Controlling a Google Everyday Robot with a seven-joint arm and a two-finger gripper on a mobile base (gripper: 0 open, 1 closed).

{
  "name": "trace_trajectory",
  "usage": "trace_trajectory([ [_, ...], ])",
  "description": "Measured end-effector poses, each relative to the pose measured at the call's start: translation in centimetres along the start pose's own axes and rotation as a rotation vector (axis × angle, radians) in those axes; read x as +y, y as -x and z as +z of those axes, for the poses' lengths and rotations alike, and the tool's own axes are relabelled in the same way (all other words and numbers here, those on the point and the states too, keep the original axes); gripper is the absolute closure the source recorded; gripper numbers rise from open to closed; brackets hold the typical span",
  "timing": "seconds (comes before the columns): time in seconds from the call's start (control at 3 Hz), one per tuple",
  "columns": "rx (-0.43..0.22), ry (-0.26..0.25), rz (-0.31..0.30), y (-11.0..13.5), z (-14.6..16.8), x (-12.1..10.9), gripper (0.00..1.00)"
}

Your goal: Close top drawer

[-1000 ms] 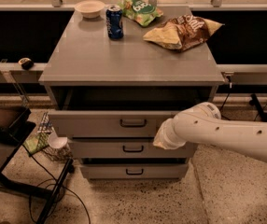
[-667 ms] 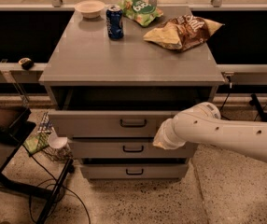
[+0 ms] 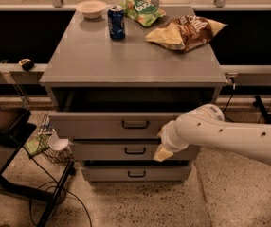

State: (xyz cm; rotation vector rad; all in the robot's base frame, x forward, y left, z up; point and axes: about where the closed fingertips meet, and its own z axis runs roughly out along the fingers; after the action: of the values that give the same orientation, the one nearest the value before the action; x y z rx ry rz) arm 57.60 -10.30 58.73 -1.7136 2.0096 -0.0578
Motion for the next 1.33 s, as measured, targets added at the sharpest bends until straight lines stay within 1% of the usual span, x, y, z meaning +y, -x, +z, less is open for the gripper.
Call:
trace_trajectory([
  [0.33, 0.0, 0.0, 0.0, 0.0, 0.0, 0.0, 0.0],
  [0.67, 0.0, 0.0, 0.0, 0.0, 0.0, 0.0, 0.0],
  [1.0, 0.001, -0.002, 0.0, -0.06, -0.11, 0.02, 0.27],
  [1.33, 0.006, -0.01, 0.0, -0.25, -0.5, 0.1, 0.5],
])
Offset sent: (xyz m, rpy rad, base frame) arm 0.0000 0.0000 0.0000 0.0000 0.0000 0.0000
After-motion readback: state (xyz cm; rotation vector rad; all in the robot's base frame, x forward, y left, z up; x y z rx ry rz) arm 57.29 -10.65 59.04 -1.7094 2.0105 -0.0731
